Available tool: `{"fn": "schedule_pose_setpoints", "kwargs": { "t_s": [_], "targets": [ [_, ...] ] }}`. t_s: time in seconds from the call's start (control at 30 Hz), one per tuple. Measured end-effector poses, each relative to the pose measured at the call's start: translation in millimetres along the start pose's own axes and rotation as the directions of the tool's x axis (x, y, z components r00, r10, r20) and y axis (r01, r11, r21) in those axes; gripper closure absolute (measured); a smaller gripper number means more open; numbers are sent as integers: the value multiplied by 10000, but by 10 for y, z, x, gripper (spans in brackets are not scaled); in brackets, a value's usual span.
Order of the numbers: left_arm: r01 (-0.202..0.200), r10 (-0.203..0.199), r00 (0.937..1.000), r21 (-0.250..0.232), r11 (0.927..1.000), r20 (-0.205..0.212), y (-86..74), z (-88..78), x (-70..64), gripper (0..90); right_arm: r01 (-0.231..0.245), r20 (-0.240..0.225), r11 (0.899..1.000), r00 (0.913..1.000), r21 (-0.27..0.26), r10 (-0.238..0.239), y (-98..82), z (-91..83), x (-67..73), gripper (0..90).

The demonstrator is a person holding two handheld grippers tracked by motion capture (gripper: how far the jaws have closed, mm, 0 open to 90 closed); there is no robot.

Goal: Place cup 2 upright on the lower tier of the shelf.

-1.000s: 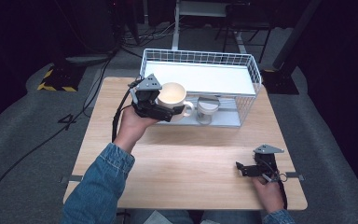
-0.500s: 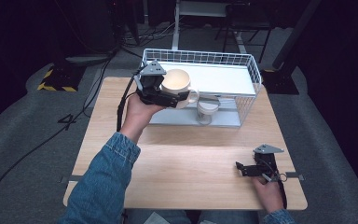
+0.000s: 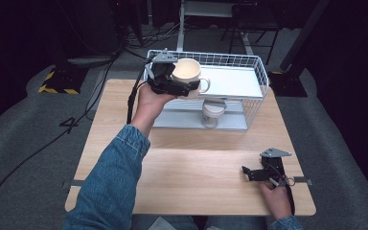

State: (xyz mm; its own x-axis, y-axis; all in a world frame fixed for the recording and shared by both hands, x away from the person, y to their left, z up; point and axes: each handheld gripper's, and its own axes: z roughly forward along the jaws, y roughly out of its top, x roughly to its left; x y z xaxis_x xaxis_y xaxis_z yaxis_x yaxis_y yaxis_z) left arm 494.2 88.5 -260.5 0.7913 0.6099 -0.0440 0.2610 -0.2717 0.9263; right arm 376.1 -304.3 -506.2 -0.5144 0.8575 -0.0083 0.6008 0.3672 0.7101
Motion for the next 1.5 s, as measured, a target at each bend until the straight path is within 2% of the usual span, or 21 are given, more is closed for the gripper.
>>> {"fn": "schedule_pose_setpoints", "kwargs": {
  "t_s": [0.23, 0.3, 0.4, 0.47, 0.73, 0.83, 1.07, 1.5],
  "targets": [
    [-81, 81, 9998, -3, 10000, -154, 78, 149, 32, 89, 14, -22, 10000, 10000, 2, -14, 0, 0, -2, 3],
    [71, -70, 9998, 53, 10000, -211, 89, 223, 50, 89, 9, -23, 10000, 10000, 0, -9, 0, 0, -1, 3],
    [-98, 109, 9992, 261, 9996, -393, 131, 348, 70, 89, -13, -22, 10000, 10000, -9, 13, 0, 0, 0, 3],
    [-73, 86, 9992, 333, 9994, -389, 143, 397, 81, 89, -8, -21, 10000, 10000, -8, 8, 0, 0, 0, 4],
    [57, -34, 9993, 611, 9981, -372, 111, 550, 122, 89, -5, -17, 10000, 10000, -14, 5, 0, 0, -1, 3],
    [-25, 48, 9995, 759, 9971, -301, 109, 604, 112, 89, -1, -17, 10000, 10000, -14, 1, 0, 0, -1, 3],
    [29, 18, 9989, 1005, 9949, -463, 132, 726, 139, 89, 4, -14, 10000, 10000, -18, -4, 0, 1, -1, 3],
    [102, -46, 9990, 1258, 9920, -446, 169, 891, 174, 89, -1, -16, 10000, 10000, -18, 1, 0, 0, 0, 3]
  ]
}}
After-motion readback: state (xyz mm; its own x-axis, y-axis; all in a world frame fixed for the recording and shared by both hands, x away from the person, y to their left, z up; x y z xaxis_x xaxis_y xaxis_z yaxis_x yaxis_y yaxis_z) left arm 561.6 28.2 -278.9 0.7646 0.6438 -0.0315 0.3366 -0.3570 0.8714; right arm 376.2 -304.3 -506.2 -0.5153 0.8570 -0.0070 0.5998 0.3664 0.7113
